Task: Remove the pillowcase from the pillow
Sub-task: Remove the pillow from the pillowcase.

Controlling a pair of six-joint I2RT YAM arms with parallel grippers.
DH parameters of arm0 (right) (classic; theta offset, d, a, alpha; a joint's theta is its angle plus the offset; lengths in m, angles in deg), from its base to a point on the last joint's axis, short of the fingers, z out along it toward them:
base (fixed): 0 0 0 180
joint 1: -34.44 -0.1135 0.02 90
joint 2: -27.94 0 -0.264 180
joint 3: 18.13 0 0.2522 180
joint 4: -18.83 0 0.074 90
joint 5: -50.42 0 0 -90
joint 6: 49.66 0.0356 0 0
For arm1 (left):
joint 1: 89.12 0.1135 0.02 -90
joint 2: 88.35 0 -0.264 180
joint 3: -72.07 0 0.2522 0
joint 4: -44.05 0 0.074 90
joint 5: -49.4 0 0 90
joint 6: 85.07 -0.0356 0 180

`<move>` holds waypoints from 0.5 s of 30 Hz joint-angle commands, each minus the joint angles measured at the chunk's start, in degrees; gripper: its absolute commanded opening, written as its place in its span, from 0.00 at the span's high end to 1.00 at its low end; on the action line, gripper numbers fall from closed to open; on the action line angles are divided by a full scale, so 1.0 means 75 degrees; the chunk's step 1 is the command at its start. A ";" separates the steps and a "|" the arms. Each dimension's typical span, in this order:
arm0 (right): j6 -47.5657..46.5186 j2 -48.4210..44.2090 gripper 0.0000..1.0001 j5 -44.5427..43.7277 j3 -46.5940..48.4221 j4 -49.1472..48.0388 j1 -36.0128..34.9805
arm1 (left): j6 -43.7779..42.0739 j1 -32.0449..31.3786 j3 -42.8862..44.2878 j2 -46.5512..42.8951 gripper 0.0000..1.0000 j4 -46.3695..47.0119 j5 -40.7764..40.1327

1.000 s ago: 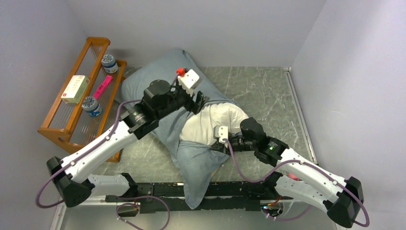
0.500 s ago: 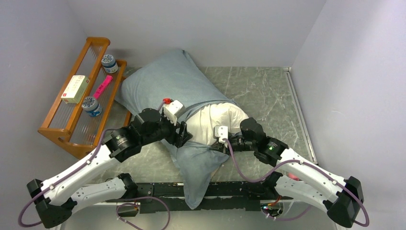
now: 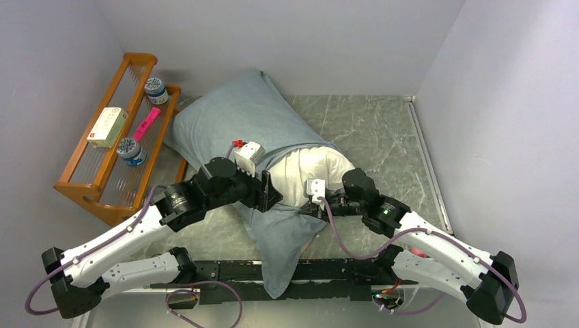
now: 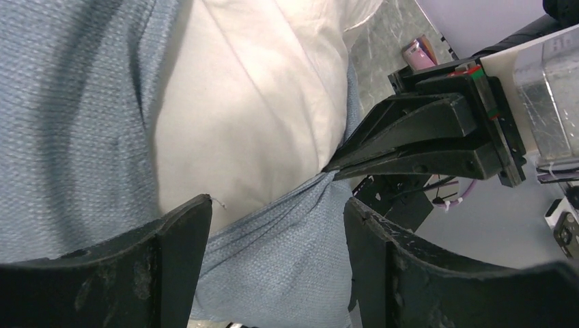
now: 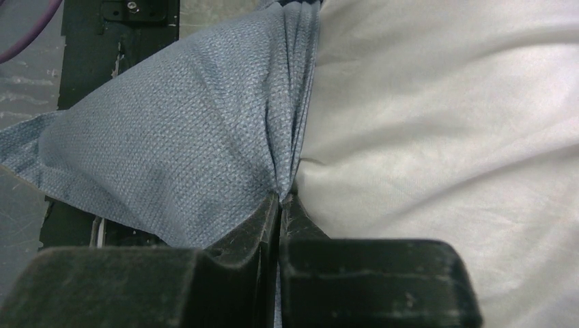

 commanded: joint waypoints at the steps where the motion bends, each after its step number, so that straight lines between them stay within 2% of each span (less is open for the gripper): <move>1: 0.0037 0.0079 1.00 0.0199 -0.0077 -0.0334 -0.0084 | 0.0580 -0.0523 -0.0114 0.0207 0.24 0.0557 -0.1100; 6: 0.0100 0.0057 1.00 0.0203 -0.0136 -0.0371 -0.0086 | 0.0708 -0.1319 0.0025 0.0753 0.20 0.0532 -0.2247; 11: 0.0146 0.0104 1.00 0.0241 -0.0164 -0.0461 -0.0087 | 0.1087 -0.2062 -0.0379 0.0848 0.19 0.0805 -0.4258; 15: 0.0169 0.0084 1.00 0.0265 -0.0193 -0.0451 -0.0102 | 0.1213 -0.2323 -0.0435 0.1249 0.18 0.0817 -0.4886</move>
